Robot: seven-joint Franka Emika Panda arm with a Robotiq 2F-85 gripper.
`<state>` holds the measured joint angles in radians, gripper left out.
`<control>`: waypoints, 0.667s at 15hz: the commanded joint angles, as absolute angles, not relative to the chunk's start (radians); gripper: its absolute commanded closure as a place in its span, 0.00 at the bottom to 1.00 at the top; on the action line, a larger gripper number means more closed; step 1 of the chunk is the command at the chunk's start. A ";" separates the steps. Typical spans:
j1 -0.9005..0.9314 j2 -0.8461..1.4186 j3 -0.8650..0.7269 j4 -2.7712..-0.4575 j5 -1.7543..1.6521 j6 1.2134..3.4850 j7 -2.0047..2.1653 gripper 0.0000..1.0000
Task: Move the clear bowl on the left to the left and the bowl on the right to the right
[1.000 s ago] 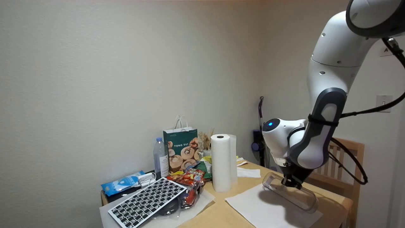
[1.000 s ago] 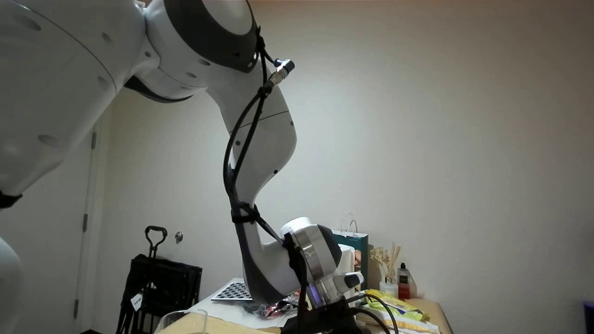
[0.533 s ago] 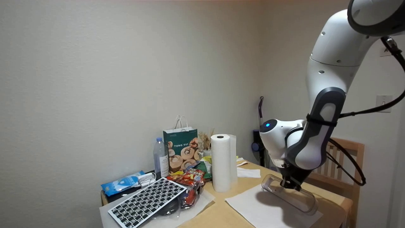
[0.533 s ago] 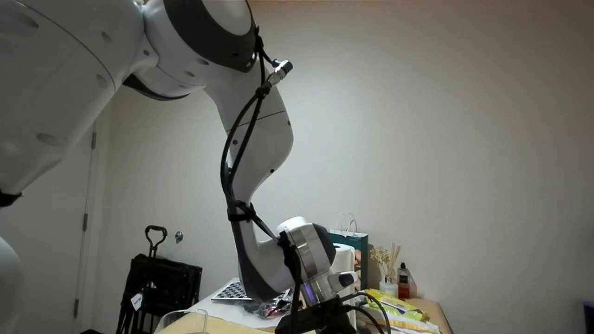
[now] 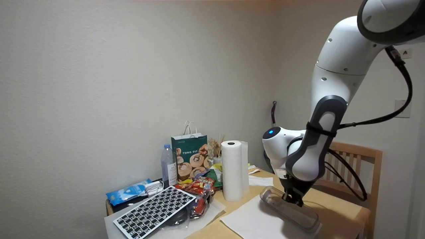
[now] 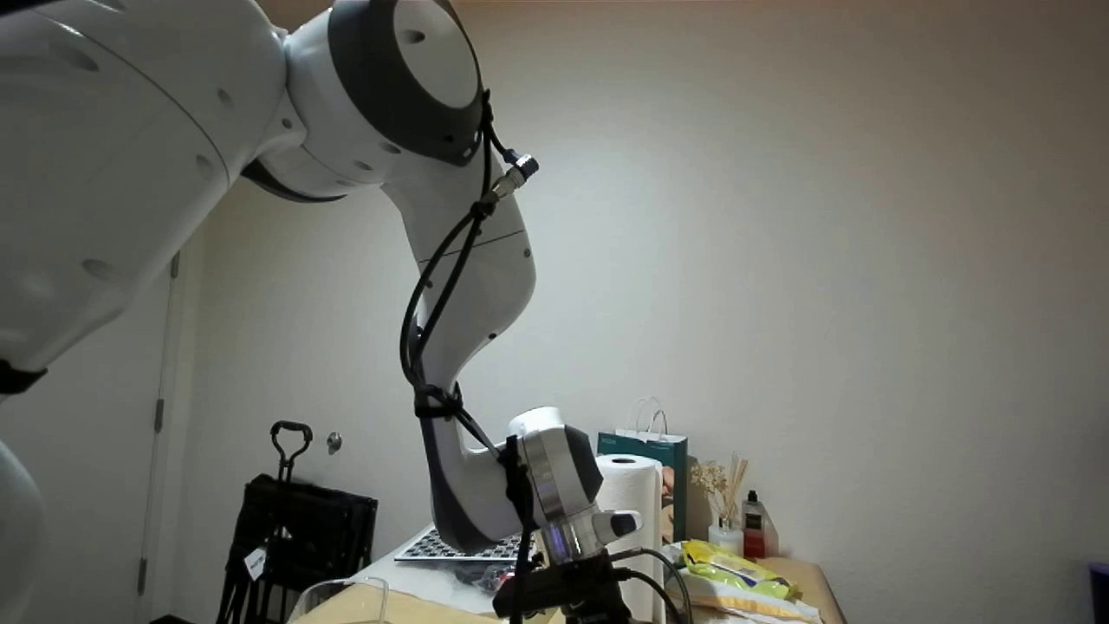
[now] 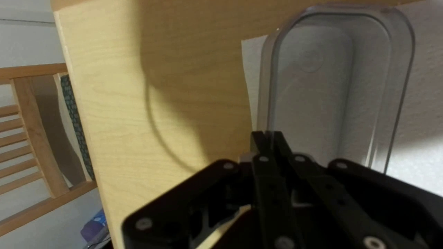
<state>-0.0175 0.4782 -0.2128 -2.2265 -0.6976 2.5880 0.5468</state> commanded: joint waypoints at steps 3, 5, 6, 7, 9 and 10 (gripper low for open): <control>0.002 0.559 -0.138 -2.124 -0.488 2.526 0.354 0.99; 0.051 0.571 -0.142 -2.084 -0.462 2.458 0.350 0.99; 0.068 0.575 -0.144 -2.065 -0.458 2.430 0.354 0.99; 0.081 0.573 -0.147 -2.050 -0.459 2.398 0.357 0.99; 0.114 0.547 -0.169 -2.028 -0.488 2.301 0.366 0.99; 0.127 0.530 -0.182 -2.022 -0.509 2.257 0.375 0.99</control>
